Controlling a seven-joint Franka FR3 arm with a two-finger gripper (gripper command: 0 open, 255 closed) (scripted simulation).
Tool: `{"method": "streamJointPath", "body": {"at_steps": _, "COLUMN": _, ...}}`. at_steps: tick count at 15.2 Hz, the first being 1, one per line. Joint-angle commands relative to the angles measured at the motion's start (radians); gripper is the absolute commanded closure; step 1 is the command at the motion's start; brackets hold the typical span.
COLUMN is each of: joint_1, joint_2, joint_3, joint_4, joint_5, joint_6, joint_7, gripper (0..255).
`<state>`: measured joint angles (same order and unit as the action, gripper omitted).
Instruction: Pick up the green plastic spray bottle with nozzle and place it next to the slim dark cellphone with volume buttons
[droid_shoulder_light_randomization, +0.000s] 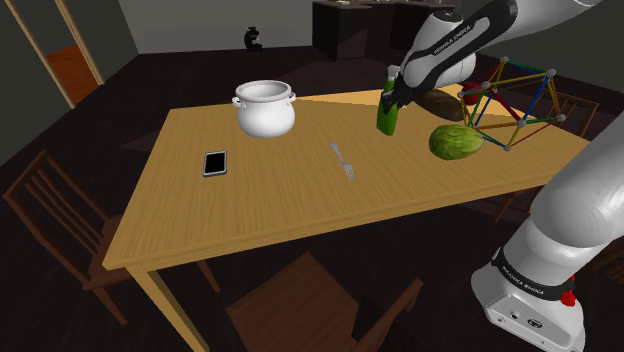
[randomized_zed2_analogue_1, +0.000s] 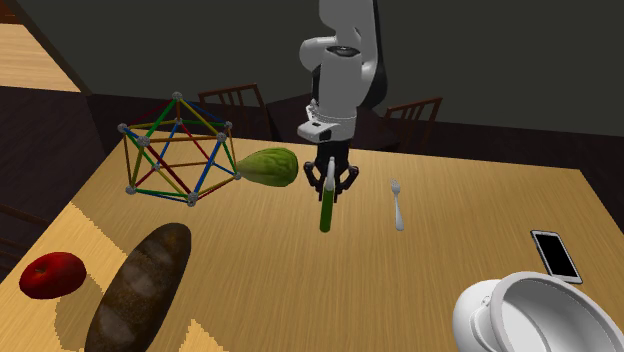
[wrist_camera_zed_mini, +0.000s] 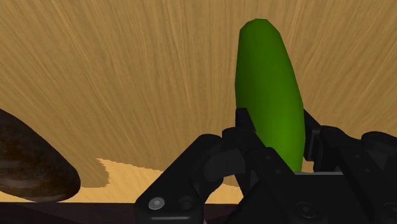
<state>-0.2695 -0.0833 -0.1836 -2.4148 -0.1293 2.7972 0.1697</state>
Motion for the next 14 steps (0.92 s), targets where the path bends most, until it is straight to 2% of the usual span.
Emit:
{"method": "streamJointPath", "body": {"at_steps": 1, "joint_1": 0.001, "joint_2": -0.017, "joint_3": 0.002, "joint_4": 0.014, "joint_5": -0.001, "joint_6": -0.031, "joint_7": 0.001, "gripper": 255}}
{"method": "streamJointPath", "body": {"at_steps": 14, "joint_1": 0.005, "joint_2": -0.11, "joint_3": 0.009, "joint_4": 0.105, "joint_5": 0.003, "joint_6": -0.215, "joint_7": -0.008, "gripper": 255}}
